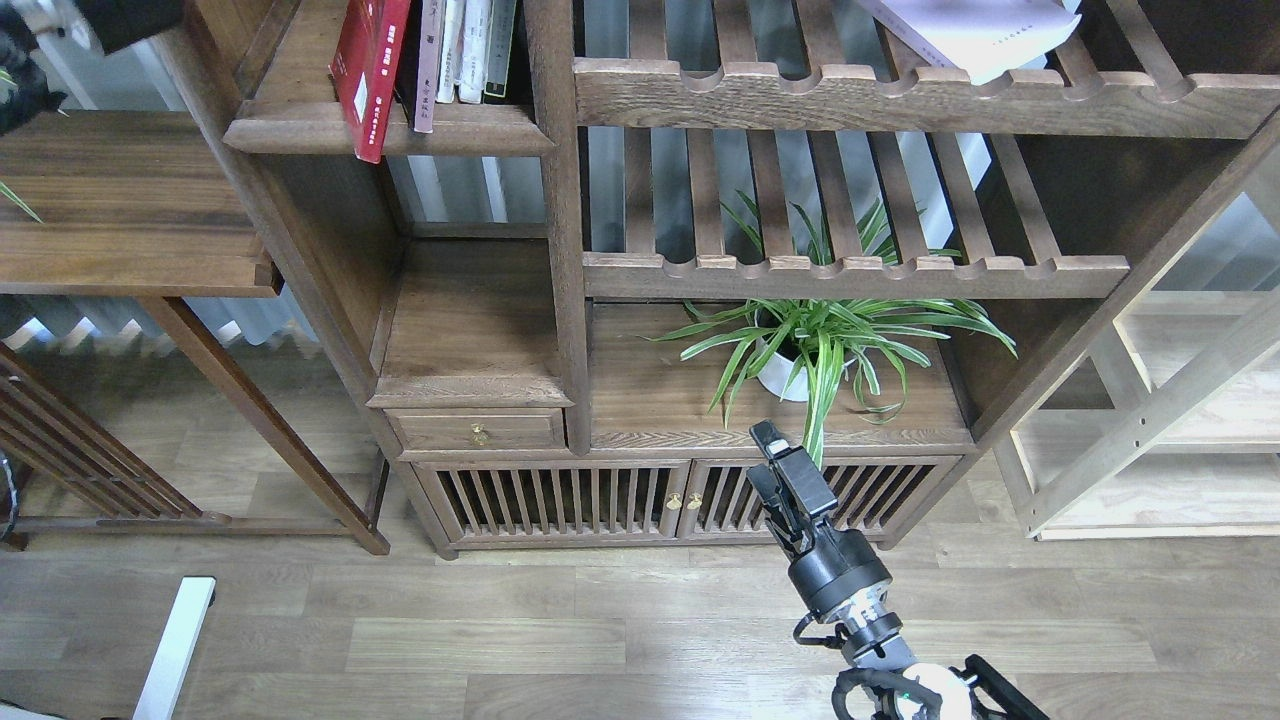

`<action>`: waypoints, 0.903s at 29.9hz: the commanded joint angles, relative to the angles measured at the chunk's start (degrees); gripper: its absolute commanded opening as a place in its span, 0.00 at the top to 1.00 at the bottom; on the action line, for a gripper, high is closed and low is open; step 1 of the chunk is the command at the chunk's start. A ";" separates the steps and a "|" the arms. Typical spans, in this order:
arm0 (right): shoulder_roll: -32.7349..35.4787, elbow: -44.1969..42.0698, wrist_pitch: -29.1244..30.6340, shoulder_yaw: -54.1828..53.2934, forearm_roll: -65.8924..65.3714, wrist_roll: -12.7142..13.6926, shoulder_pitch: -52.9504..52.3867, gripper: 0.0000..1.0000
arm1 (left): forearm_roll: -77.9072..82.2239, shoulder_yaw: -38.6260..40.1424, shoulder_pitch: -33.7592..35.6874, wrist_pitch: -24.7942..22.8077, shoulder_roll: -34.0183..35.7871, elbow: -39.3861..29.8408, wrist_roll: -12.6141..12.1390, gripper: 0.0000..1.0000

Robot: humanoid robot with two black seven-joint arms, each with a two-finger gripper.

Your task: Organize books on shelf

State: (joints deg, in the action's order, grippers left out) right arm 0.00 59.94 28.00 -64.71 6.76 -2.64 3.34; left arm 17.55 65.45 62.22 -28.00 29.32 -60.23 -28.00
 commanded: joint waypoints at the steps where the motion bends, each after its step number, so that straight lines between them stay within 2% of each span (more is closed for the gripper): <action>1: 0.00 0.00 0.00 -0.07 0.00 0.00 0.00 0.01 | -0.15 0.29 -2.54 0.00 0.38 -2.25 0.00 0.28; 8: 0.00 0.09 0.00 0.02 0.00 0.44 0.00 0.01 | -6.55 4.68 -9.74 0.00 0.29 -10.42 0.00 0.23; 13: 0.00 0.00 0.00 0.02 -0.08 0.26 -1.31 0.01 | -11.57 8.63 -17.38 0.00 -0.14 -17.72 0.00 0.19; 19: 0.00 -0.35 0.00 -0.07 -0.17 0.26 -2.02 0.01 | -12.45 8.99 -25.38 0.00 -1.19 -18.17 0.00 0.16; 27: 0.00 -0.79 0.00 -1.11 -0.17 0.26 -2.98 0.01 | -16.06 7.85 -36.20 0.00 -8.66 -17.47 0.00 0.06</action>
State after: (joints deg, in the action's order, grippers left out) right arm 0.00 59.24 28.00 -64.95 6.57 -2.37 1.12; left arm 1.88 73.91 29.63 -28.00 23.12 -78.32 -28.00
